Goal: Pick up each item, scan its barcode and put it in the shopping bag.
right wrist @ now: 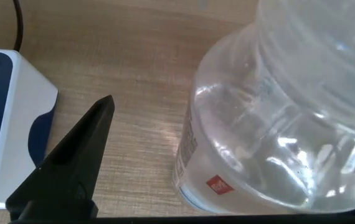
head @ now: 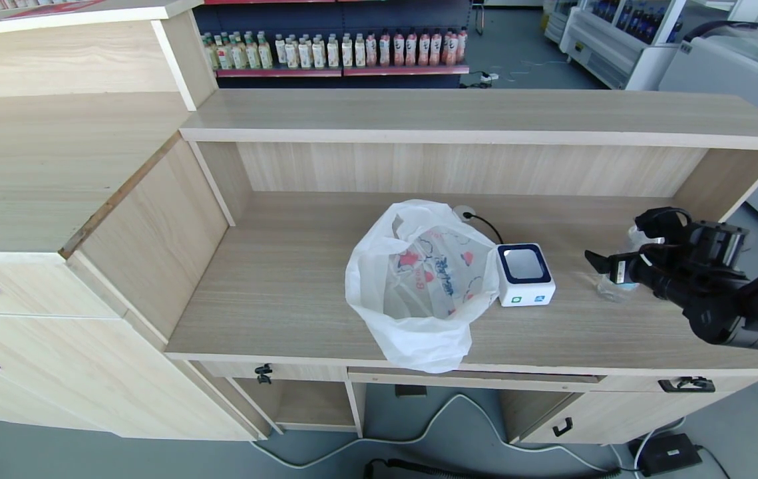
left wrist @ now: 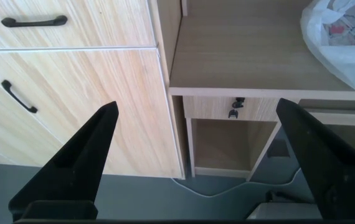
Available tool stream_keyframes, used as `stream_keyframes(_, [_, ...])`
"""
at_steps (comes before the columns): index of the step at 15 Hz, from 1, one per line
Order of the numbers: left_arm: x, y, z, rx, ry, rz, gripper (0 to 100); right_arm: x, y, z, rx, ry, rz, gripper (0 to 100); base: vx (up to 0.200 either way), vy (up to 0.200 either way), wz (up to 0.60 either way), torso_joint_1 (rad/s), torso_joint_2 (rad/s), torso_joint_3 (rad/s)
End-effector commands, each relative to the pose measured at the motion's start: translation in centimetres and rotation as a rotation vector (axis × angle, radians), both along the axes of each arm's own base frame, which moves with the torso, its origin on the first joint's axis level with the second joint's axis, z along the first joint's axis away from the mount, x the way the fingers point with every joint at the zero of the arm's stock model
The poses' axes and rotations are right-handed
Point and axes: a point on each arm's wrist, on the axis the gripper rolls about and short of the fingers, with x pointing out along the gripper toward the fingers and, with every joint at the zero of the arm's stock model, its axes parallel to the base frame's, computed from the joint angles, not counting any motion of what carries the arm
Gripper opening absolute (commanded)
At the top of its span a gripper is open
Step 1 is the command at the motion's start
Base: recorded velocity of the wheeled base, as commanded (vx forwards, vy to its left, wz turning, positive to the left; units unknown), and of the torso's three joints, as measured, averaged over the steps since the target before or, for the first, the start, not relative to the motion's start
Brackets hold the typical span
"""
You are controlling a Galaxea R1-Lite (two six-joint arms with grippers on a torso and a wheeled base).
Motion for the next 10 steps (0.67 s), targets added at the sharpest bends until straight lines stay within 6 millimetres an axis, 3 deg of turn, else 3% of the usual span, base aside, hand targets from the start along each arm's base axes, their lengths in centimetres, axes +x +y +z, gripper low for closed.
stream_keyframes(1, [0.0,0.0,0.0,0.000,-0.001,0.001,100,-0.1,0.0,0.4,0.001,-0.009,0.001,0,0.000,0.000,0.00,0.000,0.00,0.000])
stream_keyframes(10, [0.0,0.0,0.0,0.000,-0.001,0.001,100,-1.4,-0.6,0.9,-0.002,-0.003,-0.014,0,0.000,0.000,0.00,0.000,0.00,0.000])
